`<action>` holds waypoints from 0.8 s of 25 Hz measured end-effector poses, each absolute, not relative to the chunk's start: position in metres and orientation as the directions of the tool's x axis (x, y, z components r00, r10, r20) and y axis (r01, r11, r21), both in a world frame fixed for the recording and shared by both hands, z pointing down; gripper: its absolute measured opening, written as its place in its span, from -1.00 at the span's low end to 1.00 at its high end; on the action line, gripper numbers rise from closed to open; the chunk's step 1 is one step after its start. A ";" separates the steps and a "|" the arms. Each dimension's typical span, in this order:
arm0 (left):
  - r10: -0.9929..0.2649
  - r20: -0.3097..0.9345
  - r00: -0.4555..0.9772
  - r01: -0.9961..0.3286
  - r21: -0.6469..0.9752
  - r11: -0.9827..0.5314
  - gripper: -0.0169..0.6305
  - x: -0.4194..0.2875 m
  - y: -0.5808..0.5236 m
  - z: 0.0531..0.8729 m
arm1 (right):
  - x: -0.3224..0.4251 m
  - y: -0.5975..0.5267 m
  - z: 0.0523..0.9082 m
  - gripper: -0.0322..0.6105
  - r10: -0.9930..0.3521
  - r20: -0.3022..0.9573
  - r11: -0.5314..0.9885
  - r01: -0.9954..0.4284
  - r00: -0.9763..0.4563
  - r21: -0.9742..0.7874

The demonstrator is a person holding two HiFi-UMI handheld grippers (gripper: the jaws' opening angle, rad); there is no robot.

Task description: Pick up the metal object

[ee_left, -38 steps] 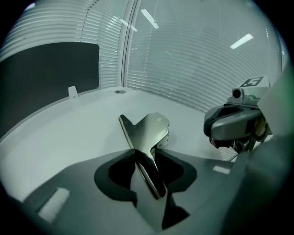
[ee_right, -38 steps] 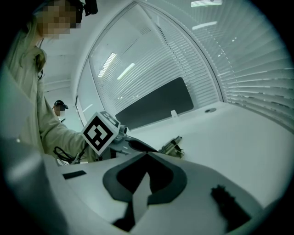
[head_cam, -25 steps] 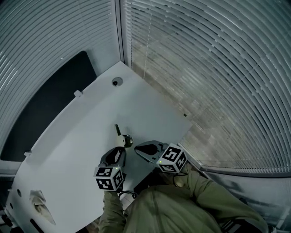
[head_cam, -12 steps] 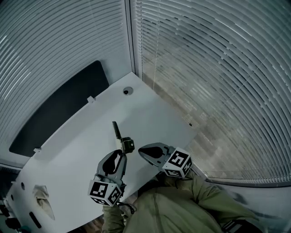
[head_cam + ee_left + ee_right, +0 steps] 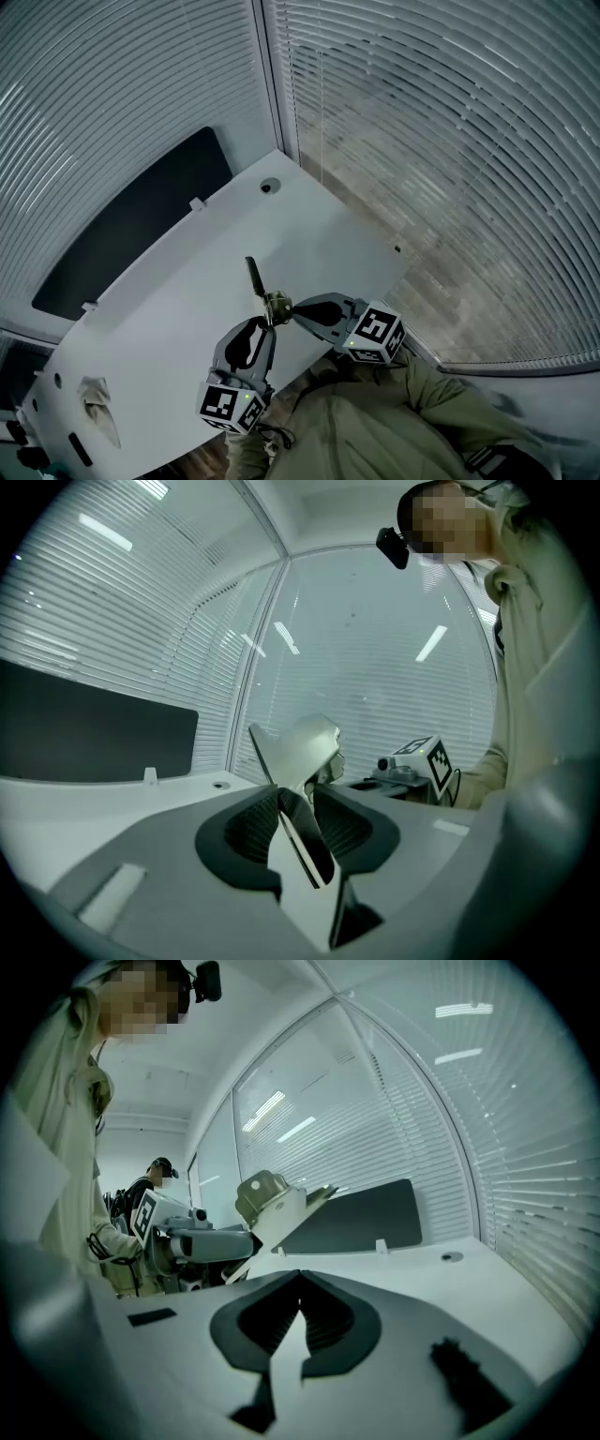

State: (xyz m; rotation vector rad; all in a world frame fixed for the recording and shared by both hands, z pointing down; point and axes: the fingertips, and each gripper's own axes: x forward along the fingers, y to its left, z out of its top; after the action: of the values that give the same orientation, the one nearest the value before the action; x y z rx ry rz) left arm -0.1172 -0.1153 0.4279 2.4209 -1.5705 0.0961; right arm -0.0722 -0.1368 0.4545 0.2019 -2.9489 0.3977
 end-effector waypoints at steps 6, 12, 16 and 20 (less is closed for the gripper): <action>-0.886 0.138 0.442 -0.893 0.159 -0.420 -0.57 -0.124 -0.073 0.407 | -0.081 -0.099 0.435 -0.89 -0.148 0.158 0.958 -0.181 -0.976 -0.223; -0.894 0.124 0.431 -0.897 0.167 -0.410 -0.57 -0.134 -0.015 0.403 | -0.086 -0.042 0.435 -0.89 -0.167 0.146 0.955 -0.197 -0.975 -0.224; -0.894 0.125 0.430 -0.896 0.182 -0.406 -0.57 -0.135 0.027 0.405 | -0.082 0.001 0.434 -0.89 -0.179 0.144 0.953 -0.208 -0.973 -0.219; -0.883 0.123 0.453 -0.885 0.179 -0.429 -0.57 -0.124 0.060 0.409 | -0.073 0.034 0.433 -0.89 -0.198 0.132 0.951 -0.223 -0.971 -0.214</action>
State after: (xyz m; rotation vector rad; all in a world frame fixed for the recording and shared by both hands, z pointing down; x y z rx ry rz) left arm -0.1240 0.0598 0.4086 2.4856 -1.5382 0.0161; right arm -0.0729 0.0335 0.4327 0.3235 -2.9953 0.3467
